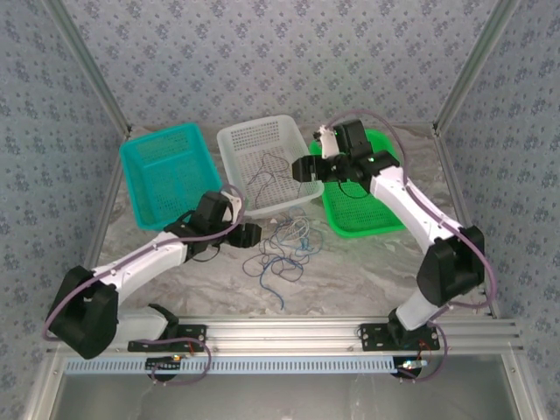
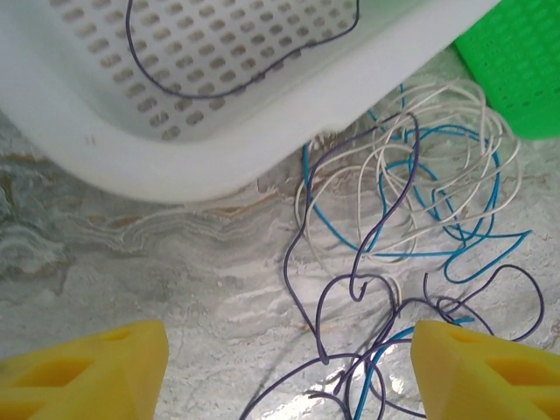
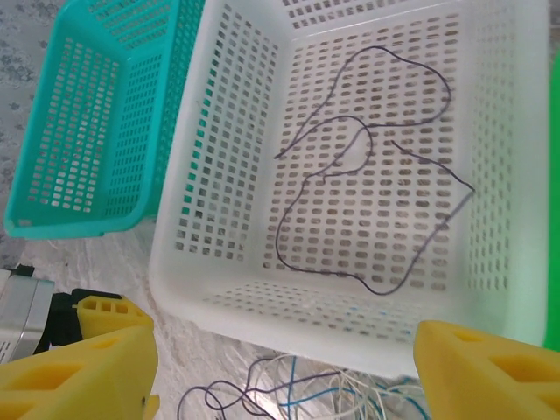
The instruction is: Untangle the cables
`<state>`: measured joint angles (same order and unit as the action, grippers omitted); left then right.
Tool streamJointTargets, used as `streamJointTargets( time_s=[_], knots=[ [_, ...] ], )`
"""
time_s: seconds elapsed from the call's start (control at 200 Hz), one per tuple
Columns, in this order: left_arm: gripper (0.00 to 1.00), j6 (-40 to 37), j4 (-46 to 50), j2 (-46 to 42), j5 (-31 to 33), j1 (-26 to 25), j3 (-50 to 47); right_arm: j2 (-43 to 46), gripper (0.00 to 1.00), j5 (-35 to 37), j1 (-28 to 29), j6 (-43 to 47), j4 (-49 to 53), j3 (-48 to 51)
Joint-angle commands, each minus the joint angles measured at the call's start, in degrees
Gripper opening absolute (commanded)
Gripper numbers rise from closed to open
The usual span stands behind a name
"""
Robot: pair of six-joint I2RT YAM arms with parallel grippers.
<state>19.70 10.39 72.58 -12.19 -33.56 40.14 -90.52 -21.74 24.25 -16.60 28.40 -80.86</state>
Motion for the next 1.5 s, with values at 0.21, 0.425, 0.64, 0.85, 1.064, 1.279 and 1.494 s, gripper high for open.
streamJointTargets(
  time_s=[0.21,0.425,0.64,0.85,1.064,1.279,1.494],
  knots=[
    [0.63,0.7,-4.2,8.8,-5.8,-2.5,2.2,5.4,0.79,4.6,0.0,-3.4,-5.9,7.2],
    [0.56,1.3,-5.3,13.4,-5.6,-3.0,2.7,6.7,0.80,5.6,-0.2,-3.2,-5.5,7.4],
    [0.25,1.6,-7.3,14.8,-6.5,-3.2,3.4,7.3,0.81,6.3,-0.3,-3.2,-4.6,7.9],
    [0.03,-0.4,-2.2,10.0,-2.8,-3.3,5.1,9.0,0.80,8.0,0.2,-2.6,-5.5,9.9],
    [0.02,-4.4,3.8,-1.2,-1.2,-3.4,9.3,11.4,0.86,10.4,6.7,-1.8,-15.8,17.5],
    [0.03,-5.0,6.0,-7.0,-4.4,-3.5,12.1,7.4,0.88,14.0,13.8,-4.3,-22.2,19.3],
    [0.03,-4.0,5.9,-11.4,-2.5,-3.6,12.6,4.0,0.87,16.2,17.5,-4.6,-27.0,20.7]
  ],
)
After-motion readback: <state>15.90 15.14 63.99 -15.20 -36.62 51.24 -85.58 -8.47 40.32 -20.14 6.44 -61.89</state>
